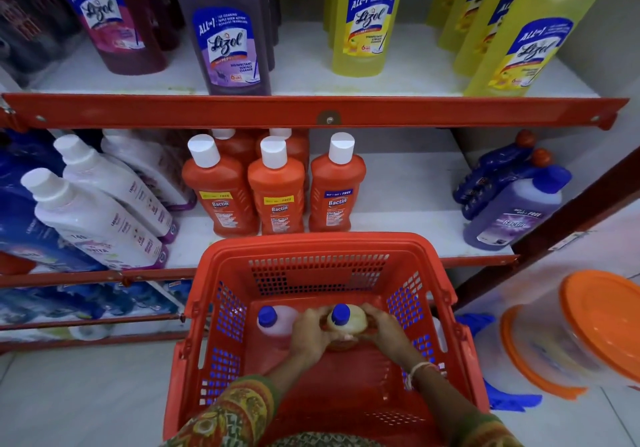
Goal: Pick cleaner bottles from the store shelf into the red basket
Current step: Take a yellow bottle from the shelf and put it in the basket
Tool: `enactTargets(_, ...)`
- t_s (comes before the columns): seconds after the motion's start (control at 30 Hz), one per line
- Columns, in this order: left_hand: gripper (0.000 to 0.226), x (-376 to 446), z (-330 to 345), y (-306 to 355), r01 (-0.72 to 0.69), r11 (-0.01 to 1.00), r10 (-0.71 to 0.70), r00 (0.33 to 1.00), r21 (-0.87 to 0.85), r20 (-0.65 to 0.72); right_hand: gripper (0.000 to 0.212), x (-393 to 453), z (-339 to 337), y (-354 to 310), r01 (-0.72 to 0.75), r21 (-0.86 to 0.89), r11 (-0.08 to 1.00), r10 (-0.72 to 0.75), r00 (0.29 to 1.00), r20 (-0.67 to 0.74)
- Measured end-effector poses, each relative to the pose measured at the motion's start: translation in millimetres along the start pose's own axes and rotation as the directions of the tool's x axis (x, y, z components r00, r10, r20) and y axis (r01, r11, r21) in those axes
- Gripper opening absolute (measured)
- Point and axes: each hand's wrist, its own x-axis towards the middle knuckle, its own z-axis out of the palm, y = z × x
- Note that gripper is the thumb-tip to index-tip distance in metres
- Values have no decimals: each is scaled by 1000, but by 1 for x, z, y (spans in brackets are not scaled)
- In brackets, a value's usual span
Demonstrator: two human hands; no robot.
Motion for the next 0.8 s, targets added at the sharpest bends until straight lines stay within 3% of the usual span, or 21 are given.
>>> enactTargets(0.23,61,-3,-3,-4,-14,997,10,998,78,59,53,-4,-9,-14,61,-86,994,-58,998,37)
enactTargets(0.4,74,-3,-16,1,-80,967,29,978,243,207,56,-10,-38,-37,151,-241,959,-116,981,154)
enactTargets(0.47,67,-4,-29,9,-135,941,67,974,311,218,56,-10,-61,-52,181,-287,941,-142,978,150)
enactTargets(0.67,43,-1,-79,68,-305,935,303,952,182,38,47,-19,-149,-117,293,-52,955,-298,945,-133)
enactTargets(0.73,39,2,-97,98,-417,893,431,901,170,-48,39,-24,-176,-137,372,29,928,-351,898,-265)
enactTargets(0.8,38,5,-113,131,-543,816,571,810,197,-135,33,-27,-203,-155,451,80,889,-383,828,-409)
